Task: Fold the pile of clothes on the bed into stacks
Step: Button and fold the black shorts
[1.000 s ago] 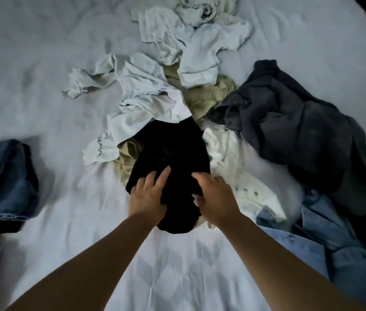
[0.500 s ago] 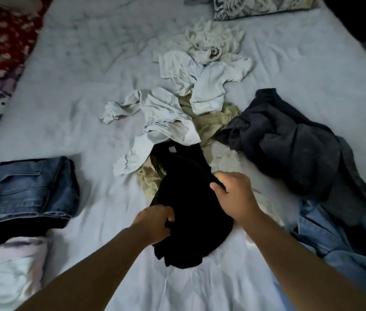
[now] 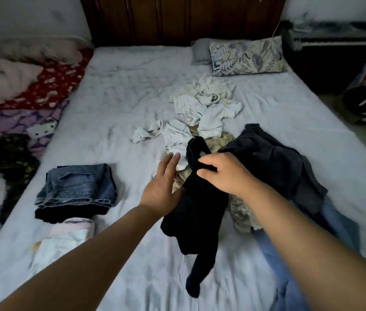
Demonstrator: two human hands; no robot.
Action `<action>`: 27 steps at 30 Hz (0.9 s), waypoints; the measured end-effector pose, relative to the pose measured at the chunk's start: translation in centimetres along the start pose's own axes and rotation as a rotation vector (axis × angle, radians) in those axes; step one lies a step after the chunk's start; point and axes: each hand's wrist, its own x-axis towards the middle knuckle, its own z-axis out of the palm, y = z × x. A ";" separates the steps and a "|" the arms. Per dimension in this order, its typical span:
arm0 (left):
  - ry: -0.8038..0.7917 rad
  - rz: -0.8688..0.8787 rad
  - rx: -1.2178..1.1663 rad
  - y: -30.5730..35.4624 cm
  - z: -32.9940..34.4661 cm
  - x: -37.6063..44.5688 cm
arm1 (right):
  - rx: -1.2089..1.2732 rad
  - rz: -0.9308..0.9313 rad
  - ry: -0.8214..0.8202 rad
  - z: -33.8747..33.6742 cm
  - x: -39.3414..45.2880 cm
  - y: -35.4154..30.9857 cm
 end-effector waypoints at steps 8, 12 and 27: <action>0.066 0.270 0.060 3.7 -6.2 -1.8 | -0.205 -0.162 -0.063 -5.2 -5.2 -6.5; -0.102 0.184 0.096 4.7 -8.7 -3.6 | -0.095 -0.118 -0.044 -7.2 -7.4 -7.5; -0.228 -0.801 -0.365 -3.2 -12.9 -11.0 | 0.173 0.184 -0.032 -6.1 -11.7 -6.3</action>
